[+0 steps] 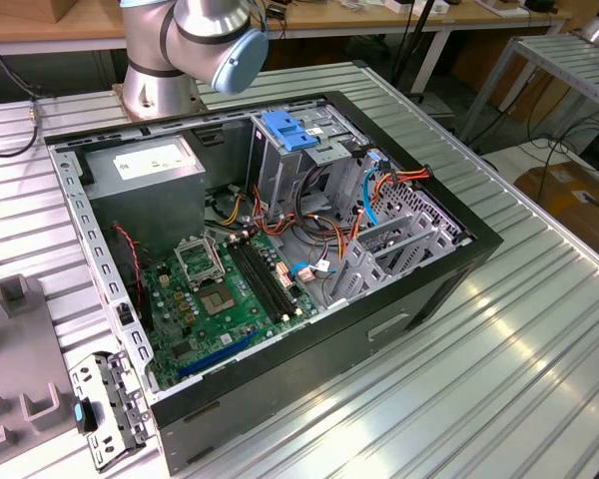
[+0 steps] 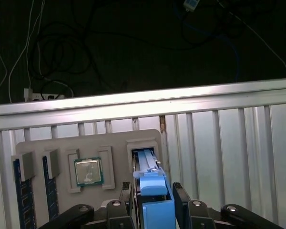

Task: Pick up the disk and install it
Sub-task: 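Pick up the disk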

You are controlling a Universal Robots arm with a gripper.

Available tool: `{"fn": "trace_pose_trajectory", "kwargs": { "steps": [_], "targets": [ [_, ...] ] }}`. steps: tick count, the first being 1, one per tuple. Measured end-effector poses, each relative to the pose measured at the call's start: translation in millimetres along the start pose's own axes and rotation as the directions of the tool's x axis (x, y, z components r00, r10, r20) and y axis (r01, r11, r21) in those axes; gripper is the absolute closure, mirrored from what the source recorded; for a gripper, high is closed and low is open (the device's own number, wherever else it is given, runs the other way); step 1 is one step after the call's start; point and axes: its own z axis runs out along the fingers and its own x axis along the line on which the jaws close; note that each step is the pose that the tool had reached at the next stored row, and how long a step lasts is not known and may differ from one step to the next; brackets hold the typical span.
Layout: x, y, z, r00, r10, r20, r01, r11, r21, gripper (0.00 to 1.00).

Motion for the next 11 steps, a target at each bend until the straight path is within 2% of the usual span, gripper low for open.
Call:
{"fn": "trace_pose_trajectory", "kwargs": {
  "steps": [11],
  "targets": [
    [0.0, 0.8, 1.0, 1.0000, -0.008, 0.0001, 0.008, 1.0000, -0.0001, 0.53]
  ]
}}
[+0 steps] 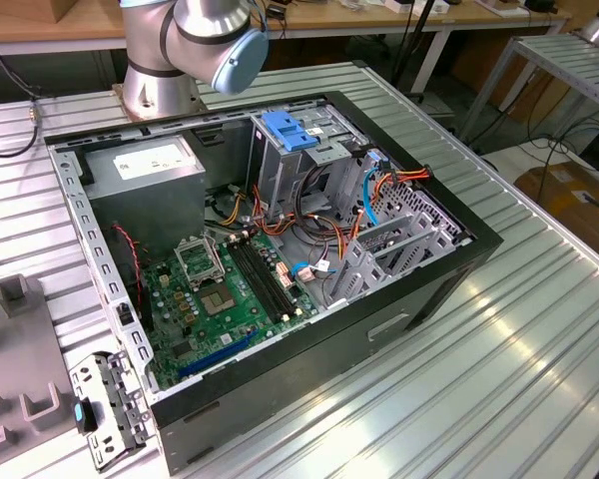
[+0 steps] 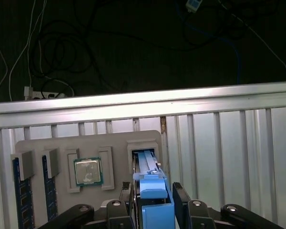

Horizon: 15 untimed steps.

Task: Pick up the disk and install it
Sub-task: 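Pick up the disk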

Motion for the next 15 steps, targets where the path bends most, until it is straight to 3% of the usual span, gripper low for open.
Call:
{"fn": "trace_pose_trajectory", "kwargs": {
  "steps": [3, 4, 15],
  "targets": [
    [0.0, 0.0, 0.3, 1.0000, 0.000, 0.0000, 0.000, 1.0000, 0.0000, 0.55],
    [0.0, 0.0, 0.3, 1.0000, 0.000, 0.0000, 0.000, 1.0000, 0.0000, 0.62],
    [0.0, 0.0, 1.1, 1.0000, 0.000, 0.0000, 0.000, 1.0000, 0.0000, 0.63]
  ]
}}
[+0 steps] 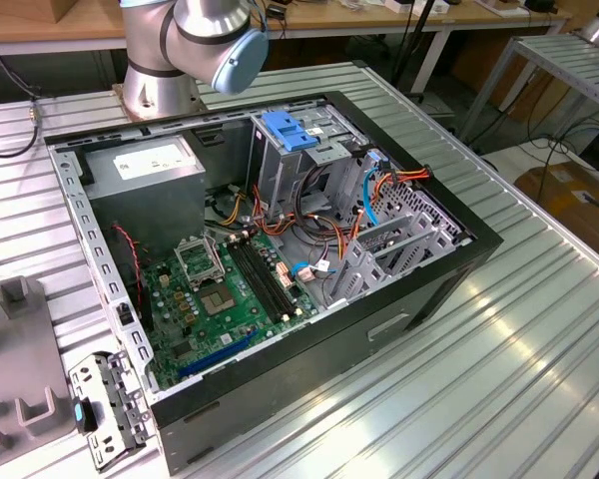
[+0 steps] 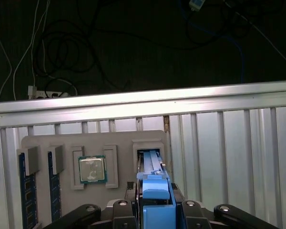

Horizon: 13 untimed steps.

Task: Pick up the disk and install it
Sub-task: 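Pick up the disk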

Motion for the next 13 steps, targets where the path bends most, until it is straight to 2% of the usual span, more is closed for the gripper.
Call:
{"fn": "trace_pose_trajectory", "kwargs": {
  "steps": [13],
  "targets": [
    [0.0, 0.0, 1.2, 1.0000, 0.000, 0.0000, 0.000, 1.0000, 0.0001, 0.63]
  ]
}}
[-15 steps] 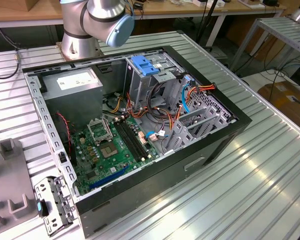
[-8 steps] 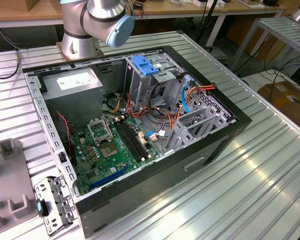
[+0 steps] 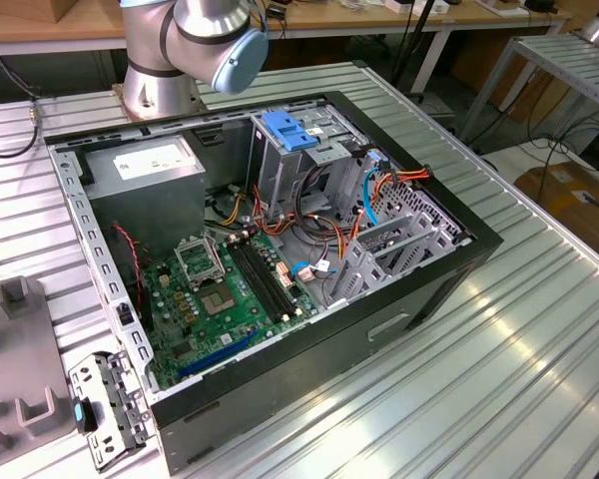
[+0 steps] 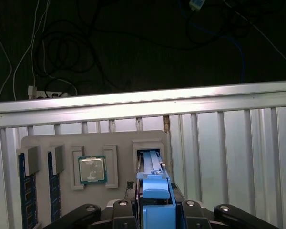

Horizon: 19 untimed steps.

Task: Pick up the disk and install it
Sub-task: 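Pick up the disk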

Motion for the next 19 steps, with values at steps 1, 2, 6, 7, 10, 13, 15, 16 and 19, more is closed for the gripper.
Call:
{"fn": "trace_pose_trajectory", "kwargs": {
  "steps": [1, 2, 6, 7, 10, 13, 15, 16, 19],
  "targets": [
    [0.0, 0.0, 0.1, 1.0000, 0.000, -0.0001, 0.000, 1.0000, -0.0001, 0.63],
    [0.0, 0.0, 0.1, 1.0000, 0.000, -0.0001, 0.000, 1.0000, -0.0002, 0.63],
    [0.0, 0.0, 0.4, 1.0000, 0.000, -0.0001, 0.000, 1.0000, -0.0002, 0.63],
    [0.0, 0.0, 0.4, 1.0000, 0.000, -0.0001, 0.000, 1.0000, -0.0001, 0.63],
    [0.0, 0.0, 0.4, 1.0000, 0.000, -0.0001, 0.000, 1.0000, -0.0001, 0.63],
    [0.0, 0.0, 0.4, 1.0000, 0.000, -0.0001, 0.000, 1.0000, -0.0001, 0.63],
    [0.0, 0.0, 0.5, 1.0000, 0.000, -0.0002, 0.000, 1.0000, 0.0000, 0.63],
    [0.0, 0.0, 0.4, 1.0000, 0.000, -0.0002, 0.000, 1.0000, -0.0001, 0.63],
    [0.0, 0.0, 0.4, 1.0000, 0.000, -0.0003, 0.000, 1.0000, 0.0000, 0.63]
  ]
}}
